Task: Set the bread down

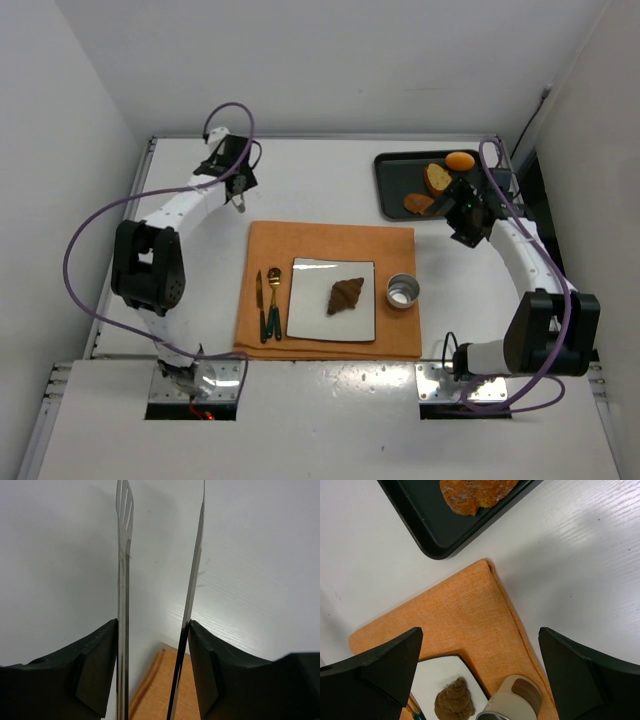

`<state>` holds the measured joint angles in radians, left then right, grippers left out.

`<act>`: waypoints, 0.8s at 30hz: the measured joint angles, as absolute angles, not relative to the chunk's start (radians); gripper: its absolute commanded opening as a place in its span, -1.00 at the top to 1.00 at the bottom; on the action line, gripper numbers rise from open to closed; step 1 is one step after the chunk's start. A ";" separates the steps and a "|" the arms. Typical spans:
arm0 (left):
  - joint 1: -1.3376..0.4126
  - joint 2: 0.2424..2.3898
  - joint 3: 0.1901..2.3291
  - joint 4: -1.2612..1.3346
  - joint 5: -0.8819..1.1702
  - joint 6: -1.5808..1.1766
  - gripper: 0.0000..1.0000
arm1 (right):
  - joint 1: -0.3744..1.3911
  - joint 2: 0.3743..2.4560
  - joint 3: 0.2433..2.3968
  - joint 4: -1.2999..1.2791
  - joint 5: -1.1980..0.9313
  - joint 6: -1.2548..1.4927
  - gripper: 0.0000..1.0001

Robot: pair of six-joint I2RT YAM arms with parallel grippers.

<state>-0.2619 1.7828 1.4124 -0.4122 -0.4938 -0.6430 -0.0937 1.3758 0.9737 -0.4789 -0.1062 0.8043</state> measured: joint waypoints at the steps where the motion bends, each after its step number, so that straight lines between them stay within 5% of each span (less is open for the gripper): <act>1: -0.239 1.779 1.404 -0.406 -0.495 -0.650 -0.23 | -0.094 1.376 0.974 -0.479 -0.107 0.804 -1.00; 17: -0.128 1.939 1.403 -0.403 -0.533 -0.670 -0.37 | -0.094 1.404 0.974 -0.471 -0.121 0.805 -1.00; 24: -0.093 1.995 1.404 -0.418 -0.550 -0.659 -0.89 | -0.094 1.404 0.974 -0.472 -0.124 0.805 -1.00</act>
